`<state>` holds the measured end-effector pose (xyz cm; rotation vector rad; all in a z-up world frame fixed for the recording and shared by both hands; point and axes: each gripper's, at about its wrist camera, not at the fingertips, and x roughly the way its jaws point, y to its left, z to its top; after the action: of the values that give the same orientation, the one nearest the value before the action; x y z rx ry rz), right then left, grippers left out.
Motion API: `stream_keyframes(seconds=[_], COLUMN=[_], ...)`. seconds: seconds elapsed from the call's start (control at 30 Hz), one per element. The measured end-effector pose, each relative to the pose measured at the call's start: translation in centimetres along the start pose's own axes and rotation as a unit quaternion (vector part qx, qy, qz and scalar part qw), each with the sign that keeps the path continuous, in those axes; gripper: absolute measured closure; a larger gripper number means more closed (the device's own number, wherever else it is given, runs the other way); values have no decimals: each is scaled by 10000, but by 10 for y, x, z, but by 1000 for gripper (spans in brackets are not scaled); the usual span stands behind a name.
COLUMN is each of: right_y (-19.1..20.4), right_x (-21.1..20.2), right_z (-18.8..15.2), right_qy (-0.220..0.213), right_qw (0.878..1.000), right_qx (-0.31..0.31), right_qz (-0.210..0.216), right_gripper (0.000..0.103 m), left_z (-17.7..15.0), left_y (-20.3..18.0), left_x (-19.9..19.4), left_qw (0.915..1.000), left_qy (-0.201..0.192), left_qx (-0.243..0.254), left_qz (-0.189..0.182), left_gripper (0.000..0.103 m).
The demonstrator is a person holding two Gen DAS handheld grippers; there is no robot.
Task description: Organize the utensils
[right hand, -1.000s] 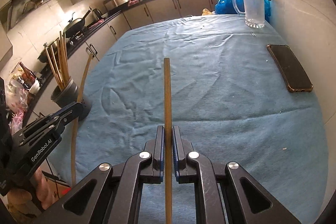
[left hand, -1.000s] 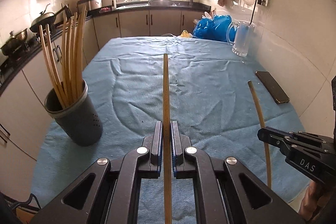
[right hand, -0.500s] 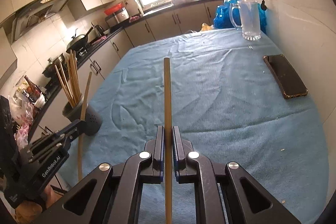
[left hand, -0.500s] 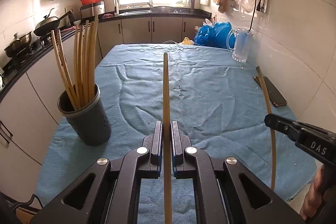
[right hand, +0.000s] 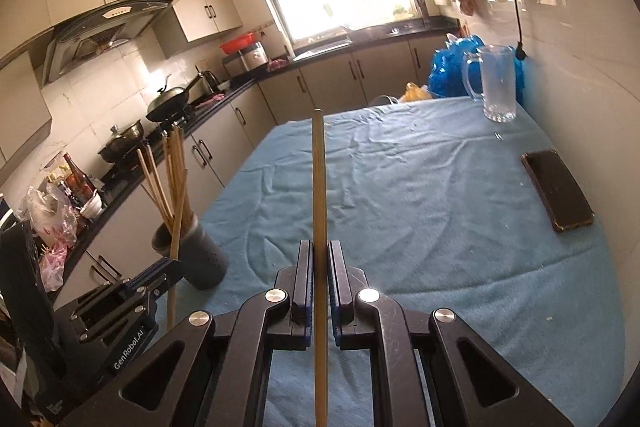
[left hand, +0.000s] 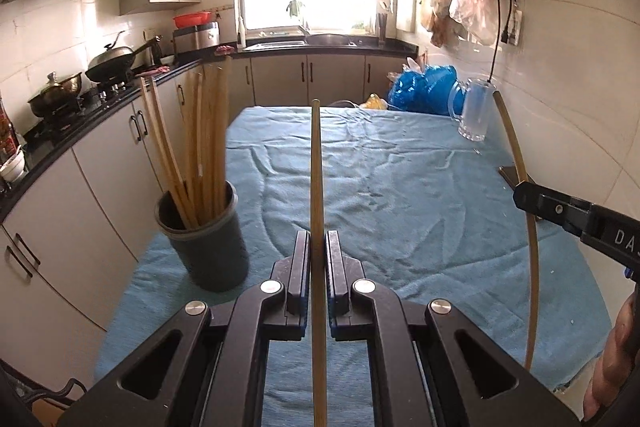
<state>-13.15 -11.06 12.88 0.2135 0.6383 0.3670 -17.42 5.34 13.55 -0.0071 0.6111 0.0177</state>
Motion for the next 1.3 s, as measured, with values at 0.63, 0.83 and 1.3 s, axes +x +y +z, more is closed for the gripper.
stream_keyframes(seconds=[0.63, 0.83, 1.3], right_y=[55, 68, 105], right_x=[38, 52, 100], right_z=[26, 33, 49], right_qy=[-111, -96, 16], right_qw=[9983, 9976, 9953], right_qx=[-248, -305, -436], right_qz=[511, 611, 862], right_gripper=[95, 95, 95], left_z=[19, 26, 43], left_y=[66, 90, 124], left_x=[-19, -14, 0], left_qw=[9971, 9953, 9937], left_qy=[-428, -438, -446], left_qx=[-558, -782, -936], left_qz=[306, 361, 425], left_gripper=[96, 96, 96])
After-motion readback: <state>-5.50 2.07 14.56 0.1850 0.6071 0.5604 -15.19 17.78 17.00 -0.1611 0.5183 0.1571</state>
